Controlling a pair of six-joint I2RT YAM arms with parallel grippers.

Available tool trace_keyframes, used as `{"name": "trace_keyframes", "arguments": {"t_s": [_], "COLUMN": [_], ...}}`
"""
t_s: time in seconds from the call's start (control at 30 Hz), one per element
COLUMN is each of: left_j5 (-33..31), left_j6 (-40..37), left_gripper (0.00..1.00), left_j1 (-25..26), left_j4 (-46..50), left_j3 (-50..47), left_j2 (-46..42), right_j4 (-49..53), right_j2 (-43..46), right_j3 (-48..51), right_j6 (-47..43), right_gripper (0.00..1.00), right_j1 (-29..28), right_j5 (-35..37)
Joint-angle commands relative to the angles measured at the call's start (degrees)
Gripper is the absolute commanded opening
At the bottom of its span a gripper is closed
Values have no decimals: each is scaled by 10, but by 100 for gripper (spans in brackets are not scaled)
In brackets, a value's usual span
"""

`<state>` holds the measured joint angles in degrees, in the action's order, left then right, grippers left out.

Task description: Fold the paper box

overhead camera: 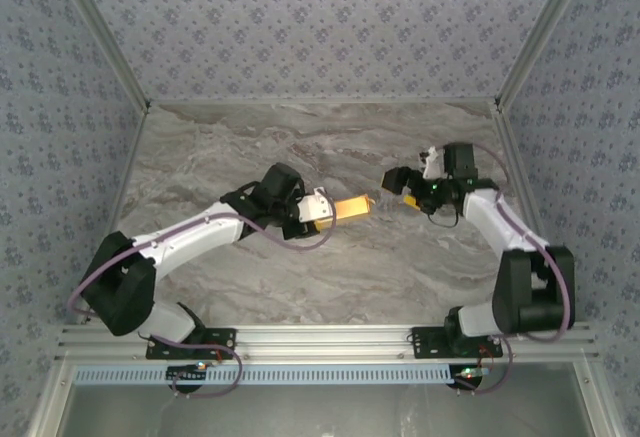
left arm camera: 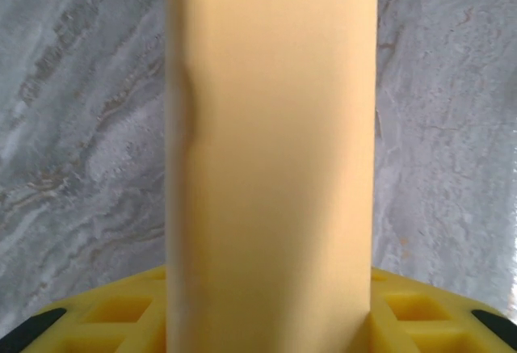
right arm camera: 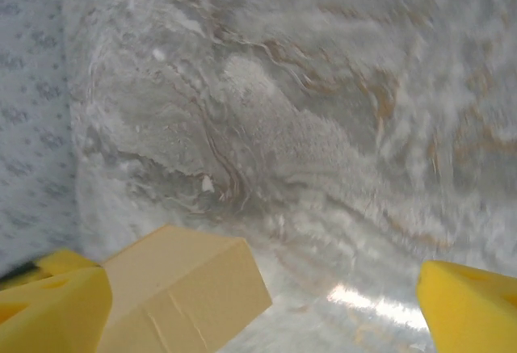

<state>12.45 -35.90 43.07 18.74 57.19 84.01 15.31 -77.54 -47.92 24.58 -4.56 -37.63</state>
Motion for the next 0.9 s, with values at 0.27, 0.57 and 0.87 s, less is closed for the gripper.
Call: {"name": "trace_keyframes", "arguments": {"t_s": [0.27,0.57,0.87], "left_j5": [48,34,43], "left_j6": [-74,-92,-75], "left_gripper": [45,45,54], "left_j1": [-36,-39,-48], "left_j4": [212,214,108], "left_j3": [75,87,39], "left_j2": [75,109,55], "right_j4": [-273,-166,-162], "right_j2": [151,88,67], "right_j3": [186,149,142], "right_j6": [-369,-583,-644], "right_gripper": [100,100,100], "right_j1": [-84,-186,-235], "right_j5": [49,-66,78]}}
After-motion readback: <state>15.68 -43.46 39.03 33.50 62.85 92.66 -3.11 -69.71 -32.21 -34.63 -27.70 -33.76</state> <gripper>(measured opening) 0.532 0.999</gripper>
